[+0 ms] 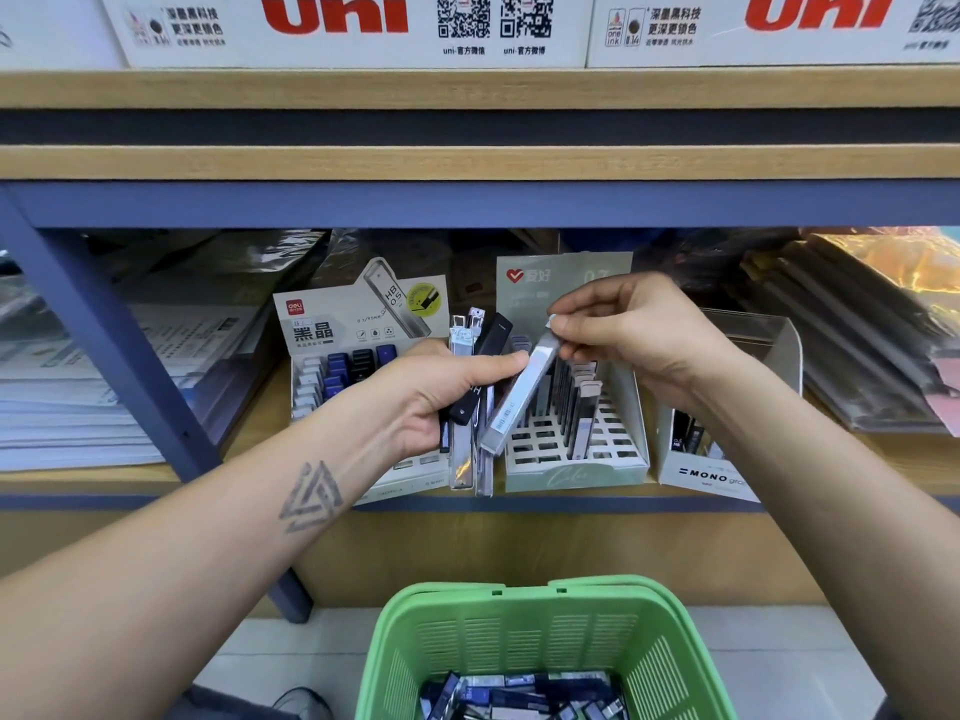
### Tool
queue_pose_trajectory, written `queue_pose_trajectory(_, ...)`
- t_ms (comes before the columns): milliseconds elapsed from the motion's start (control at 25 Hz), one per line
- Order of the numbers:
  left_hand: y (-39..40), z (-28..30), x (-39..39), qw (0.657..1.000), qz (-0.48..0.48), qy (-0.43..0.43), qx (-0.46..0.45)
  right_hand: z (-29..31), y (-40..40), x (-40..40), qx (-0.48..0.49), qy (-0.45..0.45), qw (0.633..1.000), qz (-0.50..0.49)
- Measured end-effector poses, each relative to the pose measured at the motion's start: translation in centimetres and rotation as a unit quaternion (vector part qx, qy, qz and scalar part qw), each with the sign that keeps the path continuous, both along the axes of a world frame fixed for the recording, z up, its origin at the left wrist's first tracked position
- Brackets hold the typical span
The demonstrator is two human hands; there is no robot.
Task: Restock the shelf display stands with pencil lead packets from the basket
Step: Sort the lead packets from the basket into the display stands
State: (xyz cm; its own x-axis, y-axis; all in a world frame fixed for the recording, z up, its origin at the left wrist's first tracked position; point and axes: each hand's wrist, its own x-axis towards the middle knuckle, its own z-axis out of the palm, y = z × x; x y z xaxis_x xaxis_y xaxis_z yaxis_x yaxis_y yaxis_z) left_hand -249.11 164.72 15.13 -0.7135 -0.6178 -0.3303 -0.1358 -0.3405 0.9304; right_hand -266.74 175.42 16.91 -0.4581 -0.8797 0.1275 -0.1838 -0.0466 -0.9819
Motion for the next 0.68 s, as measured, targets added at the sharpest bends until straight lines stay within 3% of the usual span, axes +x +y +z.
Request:
queue_pose_trajectory(120,-0.5,-0.5,0.0,0.998,0.058,-0.026,-0.010,0.5,0.1,-0.5,0.007,0.109,0.993,-0.034)
queue_pose_trajectory(280,-0.9,-0.5,0.3,0.996,0.080,-0.032,-0.013,0.0,-0.5,-0.7,0.069,0.325,0.939,-0.093)
queue_pose_trajectory(400,-0.3,-0.4,0.1,0.998,0.059,-0.035,-0.009,-0.7,-0.8,0.0,0.063,0.376,0.918,-0.109)
queue_pose_trajectory(680,-0.2,-0.4,-0.3,0.998,0.055,-0.037,-0.001,-0.9,-1.0,0.4,0.044,0.397,0.910,-0.107)
